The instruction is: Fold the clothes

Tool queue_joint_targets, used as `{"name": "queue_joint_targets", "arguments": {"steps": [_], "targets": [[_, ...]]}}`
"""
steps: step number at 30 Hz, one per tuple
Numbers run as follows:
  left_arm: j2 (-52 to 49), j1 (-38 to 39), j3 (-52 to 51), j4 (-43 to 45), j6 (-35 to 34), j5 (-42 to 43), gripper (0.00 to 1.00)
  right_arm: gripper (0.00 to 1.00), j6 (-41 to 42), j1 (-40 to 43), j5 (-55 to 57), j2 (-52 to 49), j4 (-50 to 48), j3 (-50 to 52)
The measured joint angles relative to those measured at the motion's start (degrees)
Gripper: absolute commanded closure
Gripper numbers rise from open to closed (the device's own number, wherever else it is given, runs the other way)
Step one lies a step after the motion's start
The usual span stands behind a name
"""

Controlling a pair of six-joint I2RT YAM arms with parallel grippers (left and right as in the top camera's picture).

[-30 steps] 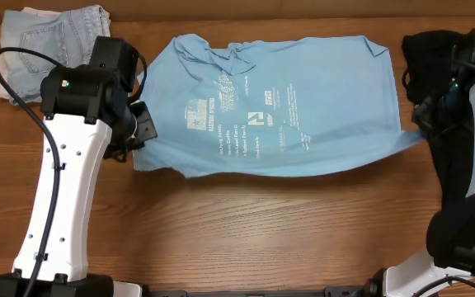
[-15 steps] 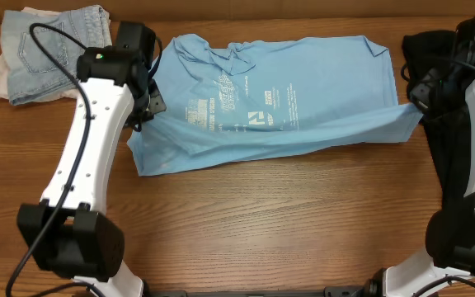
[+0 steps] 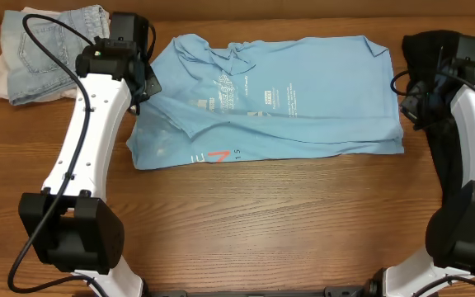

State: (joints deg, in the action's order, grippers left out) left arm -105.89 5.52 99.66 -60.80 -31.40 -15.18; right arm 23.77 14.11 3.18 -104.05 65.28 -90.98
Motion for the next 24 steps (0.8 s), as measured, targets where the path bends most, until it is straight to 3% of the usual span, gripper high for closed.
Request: {"name": "queue_joint_targets", "arguments": {"steps": [3, 10, 13, 16, 19, 20, 24], "targets": [[-0.33, 0.0, 0.0, 0.76, 0.0, 0.61, 0.96, 0.68, 0.5, 0.0, -0.22, 0.0, -2.03, 0.0], [-4.7, 0.0, 0.0, 1.81, 0.0, 1.27, 0.94, 0.52, 0.31, 0.0, -0.87, 0.0, -2.21, 0.04], [-7.37, 0.0, 0.0, 3.3, 0.17, 1.25, 0.69, 0.36, 0.42, 0.0, -1.38, 0.0, -2.21, 0.04], [-9.55, 0.0, 0.0, 4.26, 0.11, 1.27, 0.58, 0.29, 0.33, 0.0, -1.99, 0.0, -2.14, 0.04], [-10.29, 0.0, 0.0, 4.13, 1.16, 1.31, 0.05, 0.27, 0.17, 0.0, -2.43, 0.0, -1.92, 0.04], [-10.29, 0.0, 0.04, 3.67, 1.46, 1.4, 0.0, 0.24, 0.24, 0.0, -2.51, 0.0, -1.77, 0.04], [-10.29, 0.0, 1.62, -1.81, 1.86, 2.82, 0.0, 0.19, 0.24, 0.0, -3.04, 0.0, -1.18, 0.04]]}}
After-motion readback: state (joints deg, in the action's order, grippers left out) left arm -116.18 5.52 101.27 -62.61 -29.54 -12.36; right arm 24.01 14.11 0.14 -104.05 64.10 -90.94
